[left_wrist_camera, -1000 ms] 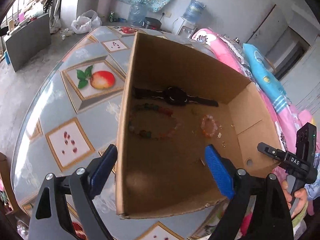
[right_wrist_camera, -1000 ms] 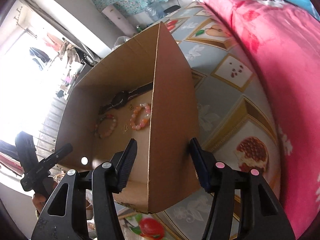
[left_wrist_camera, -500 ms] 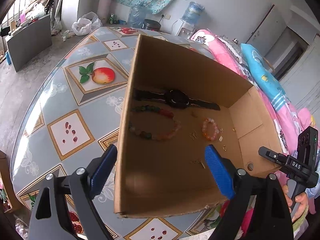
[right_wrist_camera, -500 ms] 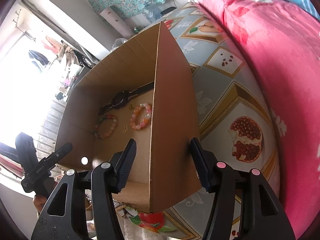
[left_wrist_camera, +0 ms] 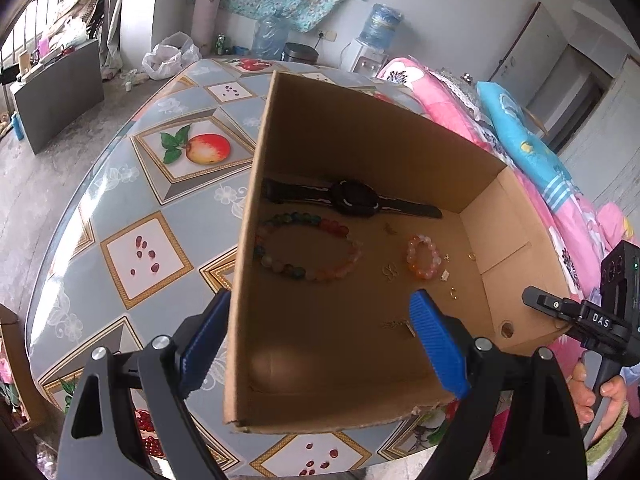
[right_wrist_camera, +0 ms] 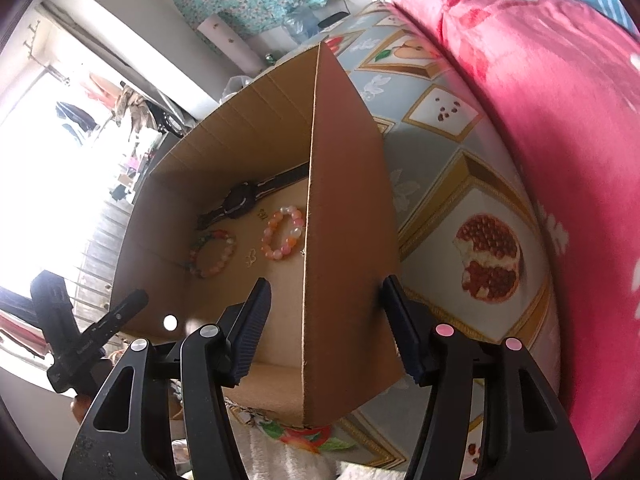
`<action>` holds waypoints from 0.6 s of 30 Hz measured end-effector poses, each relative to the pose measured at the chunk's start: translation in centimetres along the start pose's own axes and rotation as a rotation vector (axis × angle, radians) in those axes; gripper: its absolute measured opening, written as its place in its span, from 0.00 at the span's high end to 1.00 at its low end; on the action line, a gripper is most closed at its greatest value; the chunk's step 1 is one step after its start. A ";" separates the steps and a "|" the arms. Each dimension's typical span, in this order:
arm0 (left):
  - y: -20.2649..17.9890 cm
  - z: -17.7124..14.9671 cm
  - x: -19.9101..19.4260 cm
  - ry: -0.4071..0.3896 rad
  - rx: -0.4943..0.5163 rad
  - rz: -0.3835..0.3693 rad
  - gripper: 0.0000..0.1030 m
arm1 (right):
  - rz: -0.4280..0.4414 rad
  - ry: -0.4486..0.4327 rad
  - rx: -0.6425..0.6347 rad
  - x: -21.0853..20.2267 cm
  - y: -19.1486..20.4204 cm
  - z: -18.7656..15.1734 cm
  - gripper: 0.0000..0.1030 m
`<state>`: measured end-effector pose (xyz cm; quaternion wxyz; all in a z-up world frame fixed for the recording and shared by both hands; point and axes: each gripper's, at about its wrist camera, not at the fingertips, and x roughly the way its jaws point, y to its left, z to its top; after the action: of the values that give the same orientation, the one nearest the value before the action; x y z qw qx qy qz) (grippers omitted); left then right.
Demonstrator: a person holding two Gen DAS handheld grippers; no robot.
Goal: Organize jewelry
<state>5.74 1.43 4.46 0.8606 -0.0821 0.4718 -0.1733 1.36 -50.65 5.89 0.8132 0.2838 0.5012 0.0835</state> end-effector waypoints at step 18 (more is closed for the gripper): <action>0.2 -1.1 -4.6 -0.182 0.044 -0.018 0.15 | -0.148 -0.209 -0.052 -5.1 0.4 -1.7 0.35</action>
<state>2.59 3.35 7.42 0.9000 -0.0827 0.3868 -0.1833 -2.56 -51.78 9.49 0.8720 0.2319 0.4309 0.0062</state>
